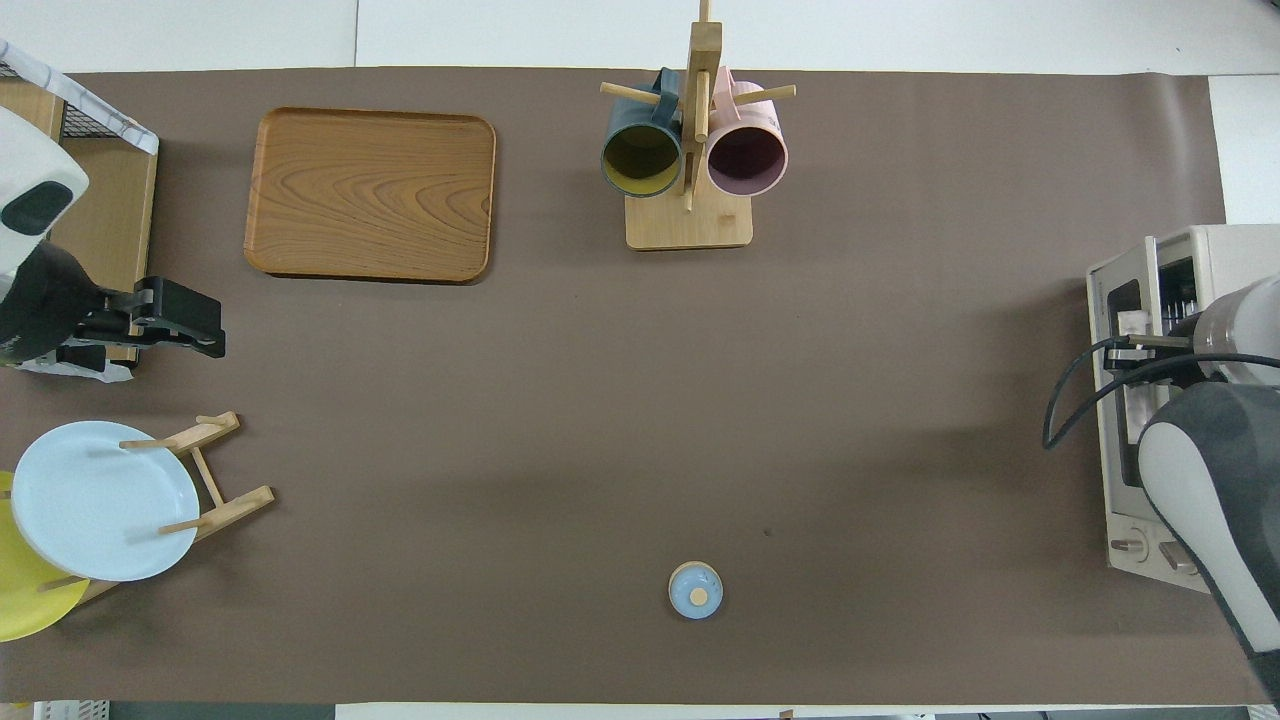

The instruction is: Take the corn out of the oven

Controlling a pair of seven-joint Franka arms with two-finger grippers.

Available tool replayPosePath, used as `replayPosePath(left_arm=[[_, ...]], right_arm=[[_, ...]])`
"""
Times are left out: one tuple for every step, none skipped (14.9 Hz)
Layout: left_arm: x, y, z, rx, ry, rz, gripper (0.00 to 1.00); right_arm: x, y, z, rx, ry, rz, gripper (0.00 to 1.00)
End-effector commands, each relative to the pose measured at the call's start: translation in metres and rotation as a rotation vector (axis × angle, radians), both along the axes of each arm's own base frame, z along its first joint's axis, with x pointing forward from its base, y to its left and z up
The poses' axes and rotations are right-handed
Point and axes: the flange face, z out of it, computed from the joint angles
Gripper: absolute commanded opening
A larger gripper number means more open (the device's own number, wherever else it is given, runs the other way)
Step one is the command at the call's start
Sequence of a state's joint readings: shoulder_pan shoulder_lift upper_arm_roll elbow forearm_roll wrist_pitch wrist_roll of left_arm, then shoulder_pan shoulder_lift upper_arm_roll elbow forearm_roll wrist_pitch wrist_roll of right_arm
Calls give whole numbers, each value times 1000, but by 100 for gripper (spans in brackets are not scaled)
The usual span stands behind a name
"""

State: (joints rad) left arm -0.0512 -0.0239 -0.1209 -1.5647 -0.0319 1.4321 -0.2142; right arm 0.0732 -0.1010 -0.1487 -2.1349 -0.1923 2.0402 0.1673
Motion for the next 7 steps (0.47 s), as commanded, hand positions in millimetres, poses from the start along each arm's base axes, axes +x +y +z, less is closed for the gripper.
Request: replayPosePath(left_arm=[[-8, 3, 4, 6, 4, -1, 100], [-7, 3, 4, 7, 4, -1, 100], [-7, 3, 4, 6, 4, 2, 100], [-8, 3, 3, 8, 5, 1, 100], [-7, 3, 4, 7, 2, 1, 100], [-7, 2, 4, 7, 1, -1, 100], [-8, 1, 4, 8, 7, -5, 100]], right_arm=[[21, 15, -36, 21, -39, -8, 0], [24, 18, -43, 20, -36, -4, 0], [25, 19, -45, 21, -41, 0, 0], [28, 20, -52, 22, -41, 1, 0], [32, 22, -59, 30, -50, 0, 0], [35, 32, -66, 47, -55, 5, 0], [38, 37, -72, 61, -64, 4, 0]])
